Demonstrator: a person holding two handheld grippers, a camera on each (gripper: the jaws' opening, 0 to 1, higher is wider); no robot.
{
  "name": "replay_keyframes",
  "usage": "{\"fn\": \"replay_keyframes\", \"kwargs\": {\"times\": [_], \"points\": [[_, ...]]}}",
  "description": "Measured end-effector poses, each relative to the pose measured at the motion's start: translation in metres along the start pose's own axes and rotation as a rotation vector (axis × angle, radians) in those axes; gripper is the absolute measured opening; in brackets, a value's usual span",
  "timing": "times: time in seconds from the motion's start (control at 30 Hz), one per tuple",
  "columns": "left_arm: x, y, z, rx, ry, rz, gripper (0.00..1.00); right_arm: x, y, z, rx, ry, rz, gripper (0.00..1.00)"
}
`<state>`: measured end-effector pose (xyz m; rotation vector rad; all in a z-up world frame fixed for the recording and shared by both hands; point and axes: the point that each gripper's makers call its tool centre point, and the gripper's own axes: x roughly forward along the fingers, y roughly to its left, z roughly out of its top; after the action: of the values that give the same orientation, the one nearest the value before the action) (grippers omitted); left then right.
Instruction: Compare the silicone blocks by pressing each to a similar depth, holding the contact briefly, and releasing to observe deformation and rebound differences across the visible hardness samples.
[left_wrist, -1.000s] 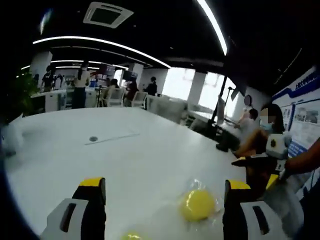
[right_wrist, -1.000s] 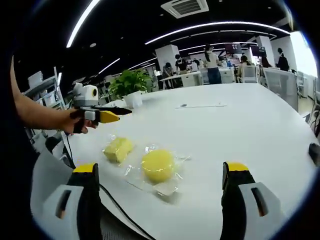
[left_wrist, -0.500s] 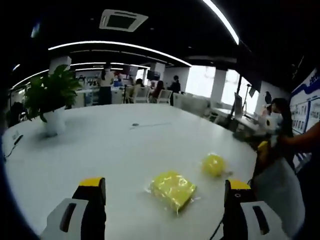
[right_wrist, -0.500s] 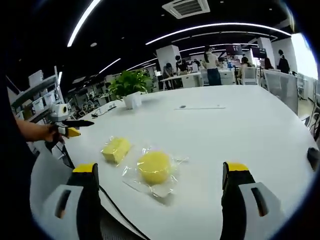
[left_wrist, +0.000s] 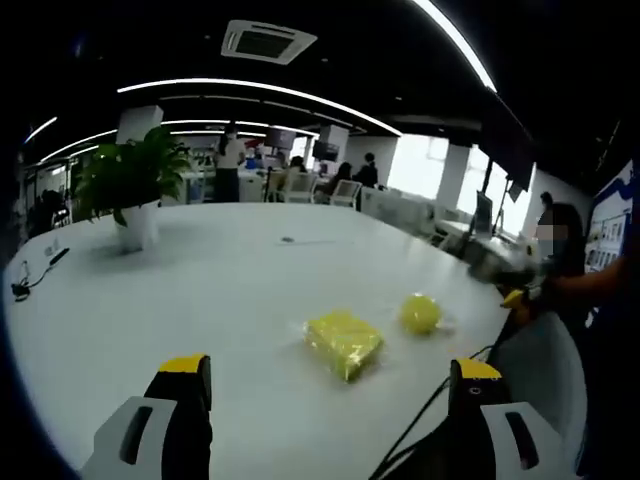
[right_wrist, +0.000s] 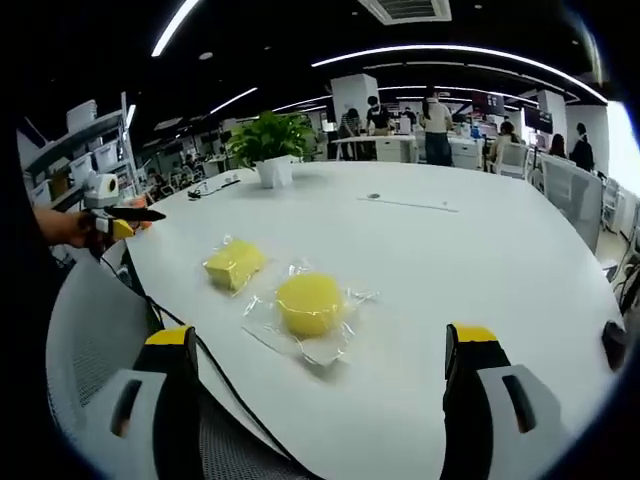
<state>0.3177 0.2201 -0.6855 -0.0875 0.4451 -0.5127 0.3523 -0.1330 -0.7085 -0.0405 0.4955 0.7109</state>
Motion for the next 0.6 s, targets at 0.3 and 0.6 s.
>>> {"fn": "replay_keyframes", "kwargs": {"times": [0.3, 0.6], "points": [[-0.001, 0.000, 0.008, -0.033, -0.044, 0.033, 1.00, -0.004, 0.001, -0.005, 0.010, 0.024, 0.000, 0.96], [0.008, -0.001, 0.024, -0.014, -0.064, 0.013, 1.00, -0.010, -0.006, -0.003, 0.020, 0.019, -0.048, 0.96]]}}
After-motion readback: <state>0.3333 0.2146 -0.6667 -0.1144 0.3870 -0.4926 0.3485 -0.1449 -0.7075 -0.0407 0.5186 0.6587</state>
